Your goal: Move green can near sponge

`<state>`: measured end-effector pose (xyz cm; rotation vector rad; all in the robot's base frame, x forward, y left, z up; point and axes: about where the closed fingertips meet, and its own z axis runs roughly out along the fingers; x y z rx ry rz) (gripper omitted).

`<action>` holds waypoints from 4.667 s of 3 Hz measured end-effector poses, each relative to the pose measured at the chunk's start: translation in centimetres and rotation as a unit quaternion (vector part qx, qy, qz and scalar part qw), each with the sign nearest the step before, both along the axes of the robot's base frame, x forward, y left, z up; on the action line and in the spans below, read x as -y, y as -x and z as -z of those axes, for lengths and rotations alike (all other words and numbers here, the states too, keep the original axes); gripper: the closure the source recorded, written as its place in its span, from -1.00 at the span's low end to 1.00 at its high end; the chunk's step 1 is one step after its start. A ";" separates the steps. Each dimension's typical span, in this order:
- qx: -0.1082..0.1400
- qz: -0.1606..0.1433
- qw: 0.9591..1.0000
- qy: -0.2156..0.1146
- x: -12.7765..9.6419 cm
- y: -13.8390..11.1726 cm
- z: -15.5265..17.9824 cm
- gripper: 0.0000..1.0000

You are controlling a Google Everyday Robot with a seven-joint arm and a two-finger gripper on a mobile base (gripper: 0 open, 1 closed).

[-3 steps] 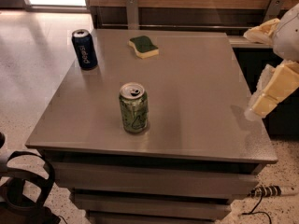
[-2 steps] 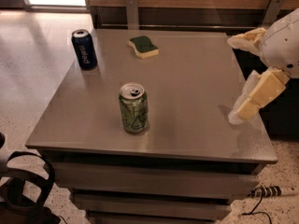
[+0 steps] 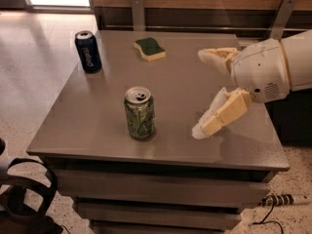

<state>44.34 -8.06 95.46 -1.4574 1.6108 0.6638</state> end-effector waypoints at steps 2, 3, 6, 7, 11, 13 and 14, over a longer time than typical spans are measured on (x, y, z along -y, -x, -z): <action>0.006 0.001 0.997 -0.072 -3.3 -0.8 0.6 -1.00; 0.006 0.001 0.997 -0.072 -3.3 -0.8 0.6 -1.00; -0.007 0.027 0.989 -0.143 -6.9 -3.6 5.9 -1.00; -0.009 0.018 0.983 -0.182 -7.7 -3.6 6.9 -1.00; -0.009 -0.011 0.967 -0.253 -10.1 -3.3 8.0 -0.19; -0.009 -0.016 0.967 -0.253 -10.5 -3.1 7.9 0.77; -0.009 -0.018 0.967 -0.253 -10.7 -3.1 7.8 1.00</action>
Offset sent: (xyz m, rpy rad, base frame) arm 0.0061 0.0240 -0.0085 0.1134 -0.0043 -0.0026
